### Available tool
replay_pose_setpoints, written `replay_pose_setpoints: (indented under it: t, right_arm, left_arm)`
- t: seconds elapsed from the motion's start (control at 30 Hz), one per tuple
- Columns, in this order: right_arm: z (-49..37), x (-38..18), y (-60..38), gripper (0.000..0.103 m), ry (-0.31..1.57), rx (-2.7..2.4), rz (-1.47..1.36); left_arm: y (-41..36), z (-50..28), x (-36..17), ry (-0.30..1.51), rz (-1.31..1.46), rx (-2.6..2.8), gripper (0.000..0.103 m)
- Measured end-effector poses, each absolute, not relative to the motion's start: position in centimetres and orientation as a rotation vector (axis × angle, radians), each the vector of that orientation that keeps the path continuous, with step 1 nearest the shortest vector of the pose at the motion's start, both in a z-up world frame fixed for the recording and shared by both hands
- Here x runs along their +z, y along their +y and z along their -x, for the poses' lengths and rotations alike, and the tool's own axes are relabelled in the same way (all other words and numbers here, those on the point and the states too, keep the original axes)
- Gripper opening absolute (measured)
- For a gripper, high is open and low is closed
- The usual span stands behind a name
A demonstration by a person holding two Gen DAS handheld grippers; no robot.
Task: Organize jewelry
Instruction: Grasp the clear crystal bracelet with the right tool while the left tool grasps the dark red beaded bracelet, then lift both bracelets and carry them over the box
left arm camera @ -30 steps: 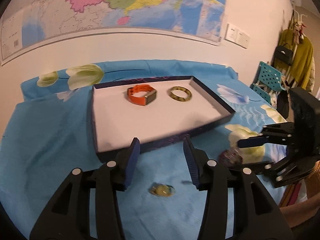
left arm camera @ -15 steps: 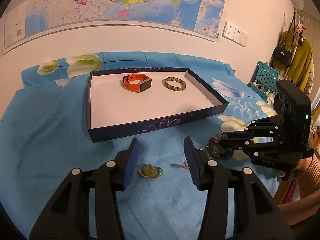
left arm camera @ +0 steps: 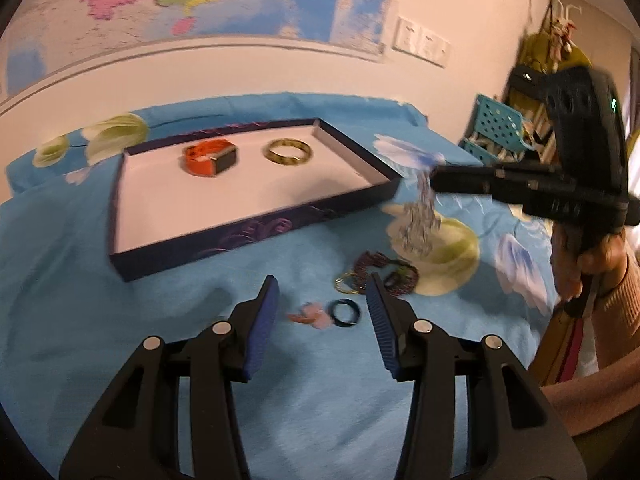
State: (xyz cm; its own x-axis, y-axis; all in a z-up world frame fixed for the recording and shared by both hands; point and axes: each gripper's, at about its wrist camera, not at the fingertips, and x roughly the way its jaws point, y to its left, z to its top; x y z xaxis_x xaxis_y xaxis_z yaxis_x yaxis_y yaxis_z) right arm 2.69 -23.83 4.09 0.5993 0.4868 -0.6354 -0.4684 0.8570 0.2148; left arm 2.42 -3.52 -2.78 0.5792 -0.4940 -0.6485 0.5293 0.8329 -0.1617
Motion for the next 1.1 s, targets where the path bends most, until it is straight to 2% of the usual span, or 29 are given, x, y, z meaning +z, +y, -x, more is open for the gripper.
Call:
replay_pose_setpoints:
  t: [0.23, 0.37, 0.53, 0.6, 0.73, 0.83, 1.1]
  right_arm:
    - [-2.8, 4.1, -24.2, 0.008, 0.739, 0.546, -0.043]
    - [-2.8, 3.5, -24.6, 0.008, 0.749, 0.544, -0.066]
    - [-2.9, 3.0, -25.2, 0.008, 0.755, 0.538, -0.084]
    - [-3.0, 2.8, -25.4, 0.008, 0.760, 0.537, -0.090]
    - [-3.1, 2.4, -25.7, 0.008, 0.764, 0.536, -0.100]
    - [-3.0, 2.4, -25.9, 0.008, 0.761, 0.532, -0.111]
    - [-2.7, 2.8, -26.5, 0.008, 0.741, 0.526, -0.126]
  left_arm:
    - [-7.3, -3.6, -3.8, 0.793, -0.092, -0.669, 0.032]
    - [-9.1, -4.7, -4.6, 0.840, -0.120, -0.668, 0.021]
    - [-9.9, -6.1, -5.2, 0.877, -0.132, -0.645, 0.020]
    - [-10.3, -6.5, -5.4, 0.887, -0.140, -0.642, 0.014]
    - [-10.5, -6.7, -5.4, 0.896, -0.148, -0.637, 0.013]
    - [-10.6, -6.5, -5.1, 0.888, -0.152, -0.638, 0.007]
    - [-10.3, -5.2, -2.9, 0.840, -0.102, -0.700, 0.007]
